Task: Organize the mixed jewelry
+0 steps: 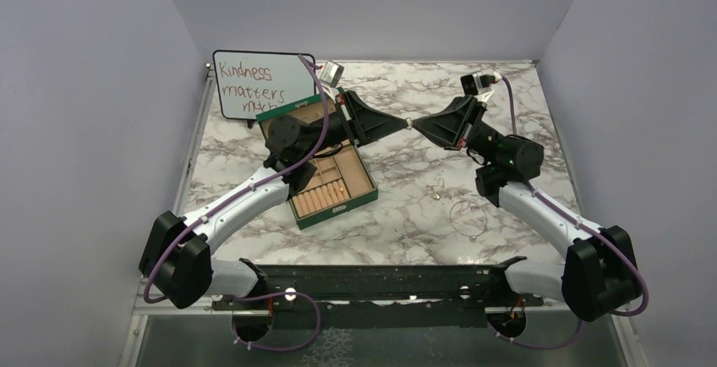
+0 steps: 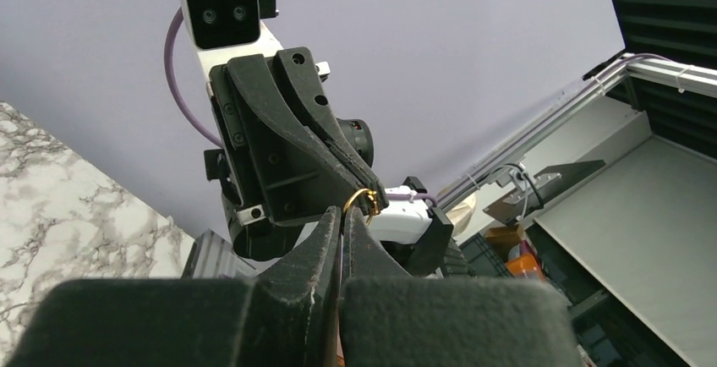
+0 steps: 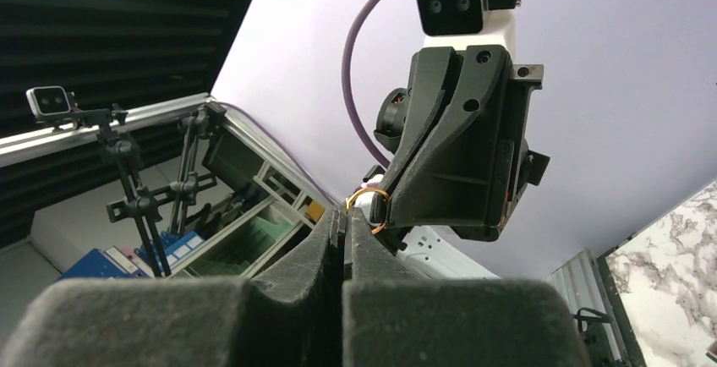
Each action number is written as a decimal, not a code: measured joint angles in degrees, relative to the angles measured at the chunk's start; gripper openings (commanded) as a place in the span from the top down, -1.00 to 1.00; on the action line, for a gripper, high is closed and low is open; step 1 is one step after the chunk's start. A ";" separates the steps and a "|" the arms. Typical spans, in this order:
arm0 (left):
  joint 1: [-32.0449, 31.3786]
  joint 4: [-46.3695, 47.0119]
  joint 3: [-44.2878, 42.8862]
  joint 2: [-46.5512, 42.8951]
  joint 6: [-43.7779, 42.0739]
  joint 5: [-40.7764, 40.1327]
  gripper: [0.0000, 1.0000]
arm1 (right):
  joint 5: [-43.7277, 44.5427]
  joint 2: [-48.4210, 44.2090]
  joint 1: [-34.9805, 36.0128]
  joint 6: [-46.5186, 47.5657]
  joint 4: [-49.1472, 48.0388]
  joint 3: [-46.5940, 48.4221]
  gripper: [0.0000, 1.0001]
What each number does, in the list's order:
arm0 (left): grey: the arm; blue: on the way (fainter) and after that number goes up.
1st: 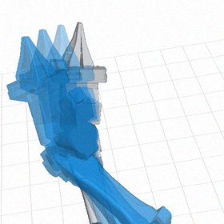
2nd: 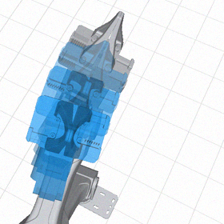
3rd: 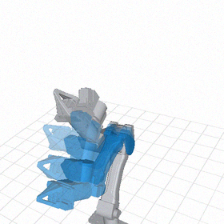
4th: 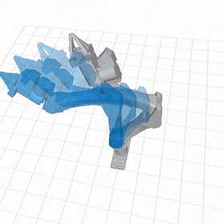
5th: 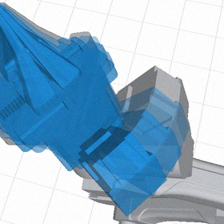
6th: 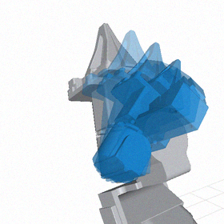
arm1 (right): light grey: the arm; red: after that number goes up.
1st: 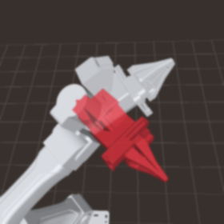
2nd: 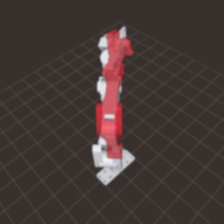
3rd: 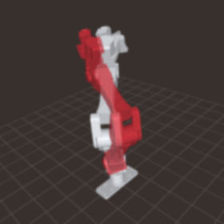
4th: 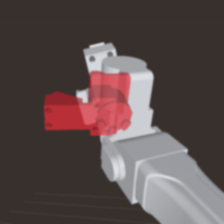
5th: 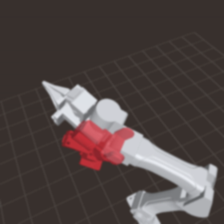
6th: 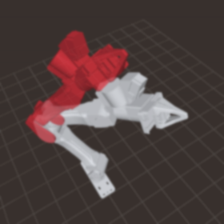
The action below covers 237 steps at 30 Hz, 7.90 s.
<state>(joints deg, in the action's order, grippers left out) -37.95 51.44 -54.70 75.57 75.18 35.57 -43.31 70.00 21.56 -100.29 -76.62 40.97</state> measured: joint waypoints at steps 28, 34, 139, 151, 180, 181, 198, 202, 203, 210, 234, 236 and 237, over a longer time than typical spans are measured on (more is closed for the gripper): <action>2.69 -12.52 5.14 -3.34 -8.46 -7.87 1.00 | 3.80 -7.58 0.04 35.56 43.91 4.33 0.17; 2.69 -13.53 5.14 -2.89 -8.63 -7.85 1.00 | 3.78 -5.90 0.09 35.98 43.95 4.59 0.46; 4.63 -63.56 10.69 -36.79 -48.11 -74.03 -0.60 | 48.13 43.45 37.75 55.49 99.71 45.83 0.99; 4.63 -63.58 11.06 -36.79 -48.09 -74.01 -0.60 | 48.09 40.04 37.75 53.18 97.55 41.94 0.99; 4.63 -63.56 11.10 -36.70 -48.06 -74.01 -0.60 | 45.11 39.50 36.59 49.00 89.05 36.76 0.99; 4.63 -63.56 11.10 -36.65 -48.04 -74.01 -0.60 | 45.13 39.50 36.48 48.81 88.98 36.74 0.99; 4.63 -63.56 11.10 -36.24 -48.04 -74.01 -0.60 | 44.13 39.50 35.41 45.24 84.59 34.25 0.99; 4.63 -63.56 11.13 -36.24 -48.04 -74.01 -0.60 | 42.97 39.50 35.12 44.22 83.54 33.62 0.99; 4.63 -63.56 11.10 -36.24 -48.04 -74.01 -0.60 | 42.73 39.47 35.06 44.04 83.32 33.46 0.99; 4.63 -63.56 11.13 -36.24 -48.04 -74.01 -0.60 | 41.18 39.36 34.67 42.73 81.57 32.28 0.99; 4.63 -63.56 11.13 -36.24 -48.04 -73.99 -0.60 | 35.93 38.16 33.35 40.50 75.65 29.33 0.99; 4.63 -63.56 11.13 -36.24 -48.04 -73.99 -0.60 | 35.85 38.16 33.09 40.28 75.56 29.18 0.99; 4.63 -63.56 11.13 -36.24 -48.04 -74.01 -0.60 | 35.71 38.16 33.07 40.24 75.47 29.14 0.98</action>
<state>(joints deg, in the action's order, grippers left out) -33.32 -12.12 -43.57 39.33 27.14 -38.44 -7.60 108.16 54.63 -60.05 -1.15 70.11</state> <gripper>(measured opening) 0.800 0.014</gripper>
